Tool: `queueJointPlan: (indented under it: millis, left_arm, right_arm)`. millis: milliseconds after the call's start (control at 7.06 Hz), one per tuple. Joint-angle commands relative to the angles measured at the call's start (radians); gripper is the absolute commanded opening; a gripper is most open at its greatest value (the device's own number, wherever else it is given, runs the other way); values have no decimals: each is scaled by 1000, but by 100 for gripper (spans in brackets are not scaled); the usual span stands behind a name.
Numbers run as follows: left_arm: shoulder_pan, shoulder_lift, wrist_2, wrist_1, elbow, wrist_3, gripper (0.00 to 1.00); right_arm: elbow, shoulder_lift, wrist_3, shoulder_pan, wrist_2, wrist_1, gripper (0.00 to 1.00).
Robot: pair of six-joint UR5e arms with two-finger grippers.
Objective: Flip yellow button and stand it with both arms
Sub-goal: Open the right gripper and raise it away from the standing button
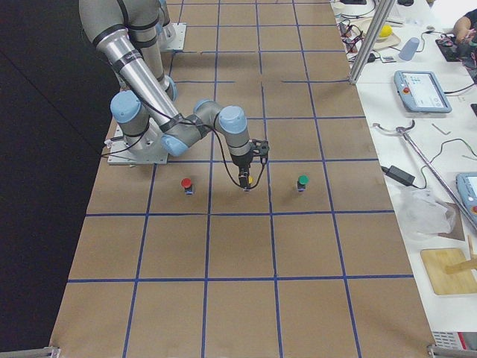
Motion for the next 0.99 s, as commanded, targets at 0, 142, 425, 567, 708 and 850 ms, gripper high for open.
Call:
queueJointPlan:
  millis: [0,142,425,567,708,850]
  left_arm:
    - [1,0,0,0,1,0,100]
    - [2,0,0,0,2,0,100]
    - [2,0,0,0,2,0,100]
    - [2,0,0,0,2,0,100]
    - [4,0,0,0,2,2,100]
    - [4,0,0,0,2,2,100]
  right_arm:
    - [-127,-87,59,44,-9,292,100]
    - [-210,-98,137,111,-41,427,100]
    - [-352,-133,368,301,-125,704,100]
    - [-394,-158,508,403,-124,798,100]
    - [-432,-172,593,531,-127,851,100]
    - [-492,-185,678,662,-137,903,100]
